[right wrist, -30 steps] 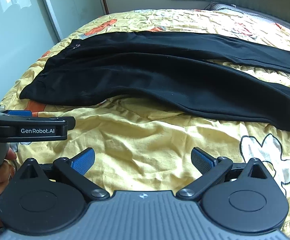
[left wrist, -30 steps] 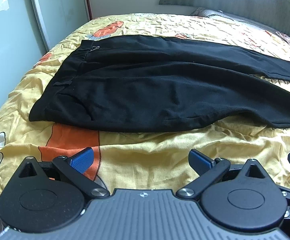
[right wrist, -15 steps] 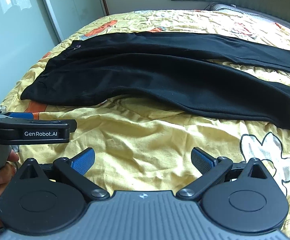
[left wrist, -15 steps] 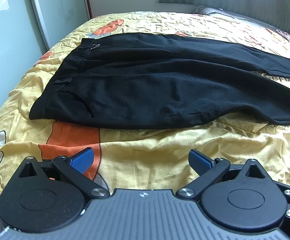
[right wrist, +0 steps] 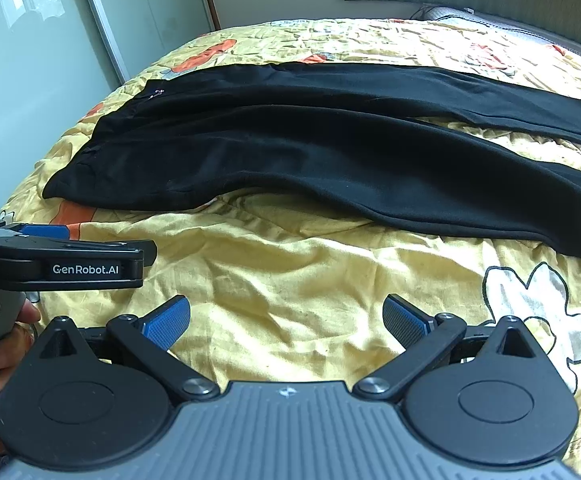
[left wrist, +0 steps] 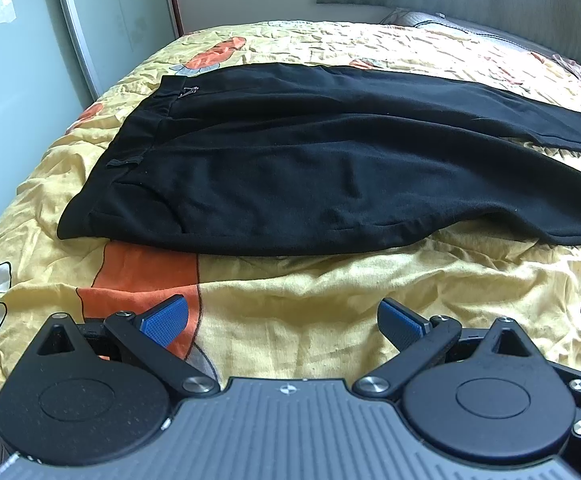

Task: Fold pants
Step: 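Move both grippers toward the waistband of the black trousers, then grasp the waistband corners with the left and right grippers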

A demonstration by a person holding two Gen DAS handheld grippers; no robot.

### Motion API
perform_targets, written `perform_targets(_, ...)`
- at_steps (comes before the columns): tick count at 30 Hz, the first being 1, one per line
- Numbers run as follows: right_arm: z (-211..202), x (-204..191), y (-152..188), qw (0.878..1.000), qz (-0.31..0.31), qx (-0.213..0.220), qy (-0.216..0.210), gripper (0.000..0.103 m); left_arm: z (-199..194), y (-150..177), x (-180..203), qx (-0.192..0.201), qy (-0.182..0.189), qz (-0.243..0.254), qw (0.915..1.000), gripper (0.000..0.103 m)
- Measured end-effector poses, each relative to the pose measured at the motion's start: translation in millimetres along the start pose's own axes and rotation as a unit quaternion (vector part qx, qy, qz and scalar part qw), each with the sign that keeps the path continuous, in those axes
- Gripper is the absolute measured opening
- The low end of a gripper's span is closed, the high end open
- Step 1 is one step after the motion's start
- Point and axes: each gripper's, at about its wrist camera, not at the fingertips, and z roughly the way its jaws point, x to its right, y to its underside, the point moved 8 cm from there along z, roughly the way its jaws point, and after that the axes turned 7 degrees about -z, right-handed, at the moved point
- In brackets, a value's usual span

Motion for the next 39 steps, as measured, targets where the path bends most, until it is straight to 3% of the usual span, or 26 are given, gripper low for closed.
perform_targets(8, -1, -1, -3, 1.0, -0.007, 0.008, -0.006, 0.103, 1, -2, -2, 0.001, -0.004, 0.001, 1.0, 0.102)
perform_targets(16, -8, -6, -39, 0.995, -0.068, 0.06, -0.043, 0.103, -4, -24, -5, 0.024, 0.014, 0.009, 0.9996, 0.101)
perform_targets(19, -12, -7, -66, 0.985, -0.133, 0.101, -0.032, 0.103, -5, -43, -12, 0.045, 0.015, 0.004, 0.9989, 0.101)
perform_targets(23, -8, -15, -108, 0.958, -0.242, 0.153, -0.027, 0.103, 4, -69, -26, 0.053, 0.013, -0.013, 0.9984, 0.101)
perform_targets(26, 17, -17, -142, 0.948, -0.28, 0.148, -0.028, 0.103, 12, -85, -37, 0.052, 0.011, -0.027, 0.9982, 0.1)
perform_targets(29, 55, -10, -180, 0.954, -0.27, 0.122, -0.051, 0.103, 20, -99, -50, 0.055, 0.002, -0.036, 0.9978, 0.101)
perform_targets(35, 131, -7, -238, 0.949, -0.279, 0.087, -0.121, 0.103, 42, -121, -68, 0.032, 0.008, -0.066, 0.9972, 0.1)
perform_targets(39, 183, -7, -275, 0.952, -0.245, 0.059, -0.174, 0.103, 57, -137, -75, 0.013, 0.024, -0.096, 0.995, 0.1)
